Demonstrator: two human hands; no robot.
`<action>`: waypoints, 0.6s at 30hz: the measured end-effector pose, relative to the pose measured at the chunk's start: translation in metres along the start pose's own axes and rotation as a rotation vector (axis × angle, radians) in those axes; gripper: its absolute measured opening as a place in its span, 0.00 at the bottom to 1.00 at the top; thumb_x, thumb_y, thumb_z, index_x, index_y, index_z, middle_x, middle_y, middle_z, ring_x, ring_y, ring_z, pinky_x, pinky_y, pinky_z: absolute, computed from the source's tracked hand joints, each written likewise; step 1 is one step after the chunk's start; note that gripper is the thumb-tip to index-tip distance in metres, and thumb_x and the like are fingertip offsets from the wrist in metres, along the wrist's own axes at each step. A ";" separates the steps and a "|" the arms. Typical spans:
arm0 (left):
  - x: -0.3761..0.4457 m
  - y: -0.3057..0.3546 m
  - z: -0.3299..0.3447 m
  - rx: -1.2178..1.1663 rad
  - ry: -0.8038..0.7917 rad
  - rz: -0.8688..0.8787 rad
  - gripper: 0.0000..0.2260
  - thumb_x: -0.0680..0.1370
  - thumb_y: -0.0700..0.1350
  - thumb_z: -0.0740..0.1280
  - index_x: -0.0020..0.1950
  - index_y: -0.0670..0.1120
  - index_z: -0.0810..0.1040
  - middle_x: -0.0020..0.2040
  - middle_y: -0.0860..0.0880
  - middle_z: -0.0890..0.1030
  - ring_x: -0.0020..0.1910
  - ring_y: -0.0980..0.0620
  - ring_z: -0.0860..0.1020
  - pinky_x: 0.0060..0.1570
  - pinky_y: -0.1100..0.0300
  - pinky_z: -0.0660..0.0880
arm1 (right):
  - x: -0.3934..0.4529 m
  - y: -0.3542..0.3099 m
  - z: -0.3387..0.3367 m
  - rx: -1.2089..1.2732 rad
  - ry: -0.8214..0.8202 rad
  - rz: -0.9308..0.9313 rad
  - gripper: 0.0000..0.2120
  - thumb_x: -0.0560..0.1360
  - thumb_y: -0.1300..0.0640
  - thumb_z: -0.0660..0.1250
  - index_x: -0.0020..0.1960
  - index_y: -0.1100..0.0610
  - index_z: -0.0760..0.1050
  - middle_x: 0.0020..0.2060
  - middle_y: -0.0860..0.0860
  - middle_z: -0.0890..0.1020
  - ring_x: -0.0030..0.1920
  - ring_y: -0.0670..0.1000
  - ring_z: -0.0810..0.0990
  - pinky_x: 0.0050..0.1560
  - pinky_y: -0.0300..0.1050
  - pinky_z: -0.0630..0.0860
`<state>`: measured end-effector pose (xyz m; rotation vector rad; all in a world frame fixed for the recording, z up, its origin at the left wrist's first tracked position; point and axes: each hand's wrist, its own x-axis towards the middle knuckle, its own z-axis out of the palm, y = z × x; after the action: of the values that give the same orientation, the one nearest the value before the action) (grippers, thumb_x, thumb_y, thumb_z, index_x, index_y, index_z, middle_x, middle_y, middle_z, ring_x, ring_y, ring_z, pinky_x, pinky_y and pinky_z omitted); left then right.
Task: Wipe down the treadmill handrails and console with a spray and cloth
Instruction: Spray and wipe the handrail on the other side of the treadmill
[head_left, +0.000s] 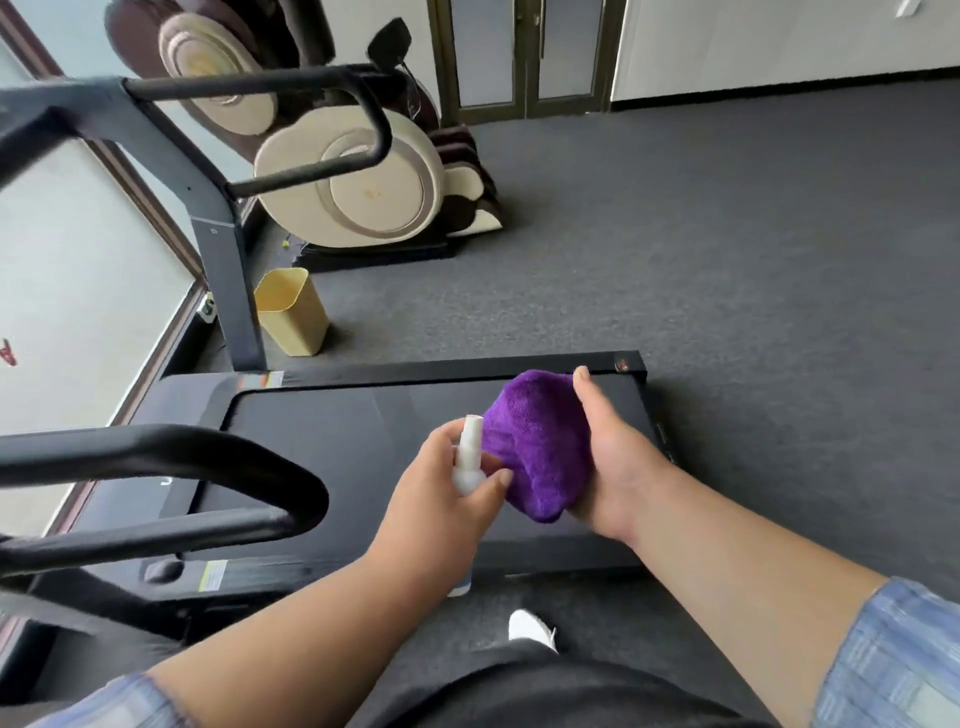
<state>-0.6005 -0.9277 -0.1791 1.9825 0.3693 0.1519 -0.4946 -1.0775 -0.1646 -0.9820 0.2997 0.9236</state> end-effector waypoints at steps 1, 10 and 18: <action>0.011 0.000 0.006 -0.002 0.020 -0.021 0.18 0.74 0.54 0.72 0.55 0.72 0.68 0.47 0.65 0.82 0.42 0.64 0.81 0.42 0.61 0.76 | 0.013 -0.008 -0.001 -0.023 -0.031 0.041 0.37 0.70 0.27 0.63 0.63 0.56 0.81 0.60 0.59 0.83 0.60 0.60 0.82 0.63 0.58 0.76; 0.104 0.018 0.006 0.045 0.104 -0.152 0.22 0.64 0.64 0.68 0.55 0.68 0.67 0.51 0.71 0.77 0.49 0.70 0.77 0.43 0.71 0.70 | 0.105 -0.052 0.018 -0.141 -0.243 0.322 0.38 0.68 0.23 0.58 0.56 0.52 0.86 0.56 0.55 0.85 0.56 0.53 0.84 0.52 0.47 0.81; 0.146 0.013 -0.032 0.042 0.409 -0.205 0.20 0.68 0.66 0.68 0.58 0.70 0.66 0.56 0.71 0.76 0.54 0.70 0.76 0.48 0.73 0.69 | 0.192 -0.099 0.080 -0.118 -0.513 0.500 0.50 0.65 0.20 0.56 0.69 0.58 0.77 0.68 0.61 0.76 0.65 0.60 0.78 0.64 0.56 0.76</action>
<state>-0.4692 -0.8579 -0.1622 1.9348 0.8414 0.4234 -0.3158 -0.9329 -0.1778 -0.7507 0.0499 1.6252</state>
